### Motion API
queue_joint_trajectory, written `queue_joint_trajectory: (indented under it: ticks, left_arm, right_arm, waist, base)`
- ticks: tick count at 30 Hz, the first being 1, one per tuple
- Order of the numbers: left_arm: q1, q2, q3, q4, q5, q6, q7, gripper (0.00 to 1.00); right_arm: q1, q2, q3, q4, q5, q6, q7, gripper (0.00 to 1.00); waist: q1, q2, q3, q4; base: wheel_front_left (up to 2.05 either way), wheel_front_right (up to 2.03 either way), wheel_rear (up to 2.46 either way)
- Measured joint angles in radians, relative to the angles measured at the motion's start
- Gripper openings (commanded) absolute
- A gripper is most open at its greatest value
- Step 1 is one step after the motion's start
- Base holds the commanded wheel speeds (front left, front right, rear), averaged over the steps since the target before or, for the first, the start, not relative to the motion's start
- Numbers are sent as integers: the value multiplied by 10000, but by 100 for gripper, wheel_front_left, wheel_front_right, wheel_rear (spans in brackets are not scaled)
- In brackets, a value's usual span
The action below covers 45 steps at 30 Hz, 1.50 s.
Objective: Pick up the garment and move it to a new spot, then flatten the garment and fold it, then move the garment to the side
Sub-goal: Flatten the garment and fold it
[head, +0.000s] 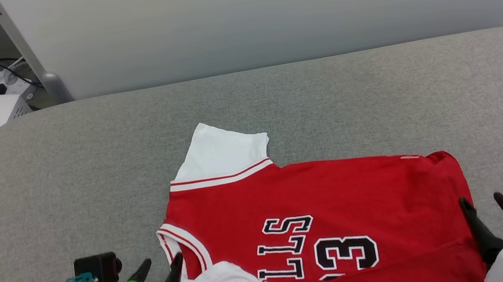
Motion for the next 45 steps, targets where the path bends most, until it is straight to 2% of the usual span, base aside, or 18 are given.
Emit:
queue_joint_trajectory:
  ticks: [6, 11, 16, 21, 26, 30, 37, 45]
  left_arm:
    - [-1103, -259, 190, 144, 585, 2, -1026, 100]
    - [-2452, -435, 282, 744, 780, -10, -1375, 100]
    - [-4300, -439, 209, 1528, 1080, -435, -1175, 100]
    - [-6178, -282, 44, 2648, 1001, -1220, -96, 100]
    - [-7805, 27, -196, 3789, 366, -1766, 1691, 100]
    - [-8720, 349, -493, 4454, -151, -1900, 3202, 100]
    - [-9410, 867, -897, 5511, -637, -1935, 5246, 100]
    - [-9897, 1174, -1204, 6192, -570, -1929, 6044, 100]
  right_arm:
    - [-608, 230, 42, -708, -748, 0, -1083, 100]
    - [-1219, 203, 433, -1139, -1051, 0, -1423, 100]
    - [-1837, 111, 686, -1342, -1141, 0, -1499, 100]
    - [-2392, 21, 928, -1327, -1139, 0, -1570, 100]
    - [-2826, 15, 1041, -1074, -1055, 0, -1751, 100]
    - [-3032, 75, 1141, -790, -961, 0, -1946, 100]
    - [-3199, 278, 1319, -357, -706, 0, -2249, 100]
    - [-3226, 336, 1283, -33, -397, 0, -2422, 100]
  waist:
    - [0, 0, 359, -145]
    - [0, 0, 911, -279]
    - [0, 0, 1675, -455]
    - [1, 0, 2449, -693]
    - [2, 0, 3142, -1061]
    - [2, 0, 3534, -1456]
    - [1, 0, 4048, -2160]
    - [0, 0, 4562, -2685]
  base:
    - [0, 0, 0]
    - [0, 0, 0]
    - [0, 0, 0]
    - [0, 0, 0]
    - [0, 0, 0]
    - [0, 0, 0]
    - [0, 0, 0]
    - [0, 0, 0]
